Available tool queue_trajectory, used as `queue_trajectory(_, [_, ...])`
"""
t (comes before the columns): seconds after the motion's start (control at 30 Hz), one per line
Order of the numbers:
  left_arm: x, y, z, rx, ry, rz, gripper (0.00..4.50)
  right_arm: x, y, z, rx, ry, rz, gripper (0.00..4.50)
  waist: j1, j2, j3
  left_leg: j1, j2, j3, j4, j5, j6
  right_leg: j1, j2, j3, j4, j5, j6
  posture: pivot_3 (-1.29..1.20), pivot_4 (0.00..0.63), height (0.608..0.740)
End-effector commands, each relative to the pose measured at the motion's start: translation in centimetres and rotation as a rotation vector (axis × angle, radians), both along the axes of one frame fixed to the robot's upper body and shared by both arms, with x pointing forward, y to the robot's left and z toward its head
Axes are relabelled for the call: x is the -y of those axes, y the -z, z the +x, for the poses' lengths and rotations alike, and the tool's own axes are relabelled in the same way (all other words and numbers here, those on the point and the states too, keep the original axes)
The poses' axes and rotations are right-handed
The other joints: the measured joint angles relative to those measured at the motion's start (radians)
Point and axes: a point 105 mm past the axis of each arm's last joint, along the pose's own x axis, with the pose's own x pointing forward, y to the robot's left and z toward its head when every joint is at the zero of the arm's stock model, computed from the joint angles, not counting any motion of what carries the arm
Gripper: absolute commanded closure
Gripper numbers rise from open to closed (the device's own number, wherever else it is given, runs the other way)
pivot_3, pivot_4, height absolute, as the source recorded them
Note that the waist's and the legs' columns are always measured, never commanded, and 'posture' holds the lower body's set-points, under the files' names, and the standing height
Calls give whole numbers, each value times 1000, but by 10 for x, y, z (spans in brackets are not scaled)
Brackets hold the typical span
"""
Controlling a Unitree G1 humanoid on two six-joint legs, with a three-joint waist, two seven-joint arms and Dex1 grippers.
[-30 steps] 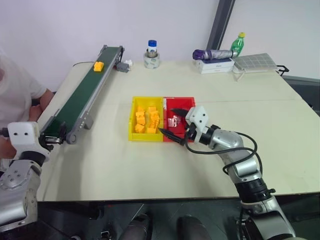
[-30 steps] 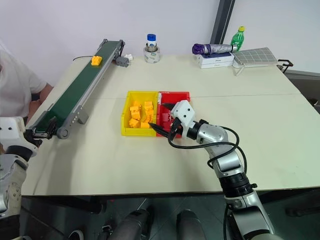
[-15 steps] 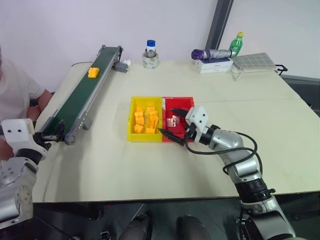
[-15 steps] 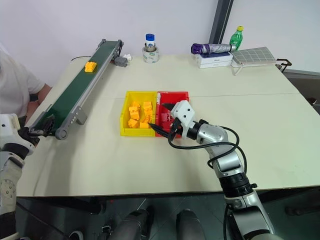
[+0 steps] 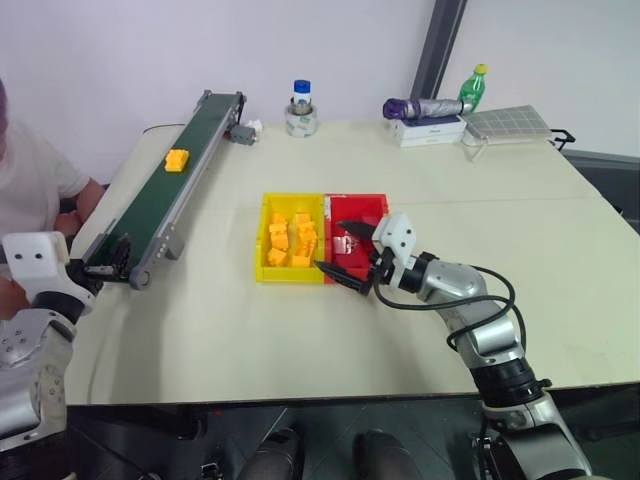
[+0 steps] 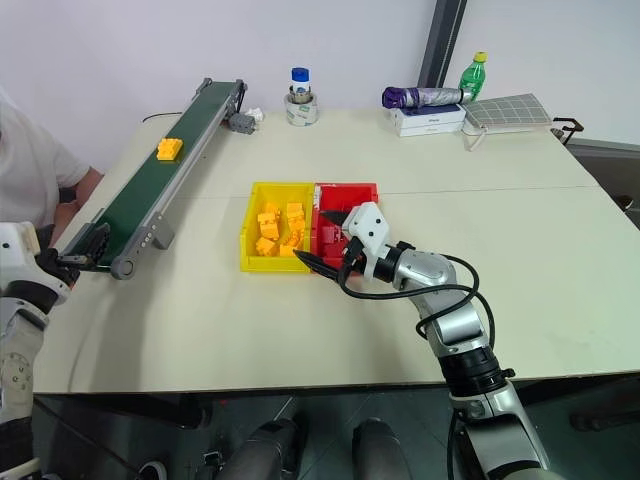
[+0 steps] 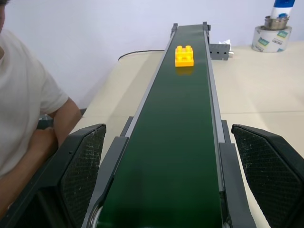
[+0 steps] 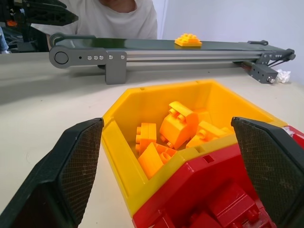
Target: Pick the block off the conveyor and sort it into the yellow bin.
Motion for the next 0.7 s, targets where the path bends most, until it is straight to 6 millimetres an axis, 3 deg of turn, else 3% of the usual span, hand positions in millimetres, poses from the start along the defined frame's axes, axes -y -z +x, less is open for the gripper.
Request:
queue_trajectory(0.03, [-3,-10,2,-4,-7,17,33,-3,-15,-7,67,-27,20,0,0,0,0,0,0,0,0,0,0,0,0,0,0,0,0,0,150,740])
queue_trajectory(0.2, [-1,-6,16,-96,14,65,33,-4,-14,-8,76,-29,15,0,0,0,0,0,0,0,0,0,0,0,0,0,0,0,0,0,150,740])
queue_trajectory(0.57, [-4,-27,68,-162,79,95,33,-4,-15,-4,75,-6,16,0,-1,0,0,0,0,0,0,0,0,-1,0,0,0,1,1,0,150,740])
queue_trajectory(0.7, [-10,-27,83,-191,83,71,33,-4,-15,-5,79,-3,14,0,-2,0,0,0,0,0,0,0,0,-1,1,0,0,2,4,0,150,740])
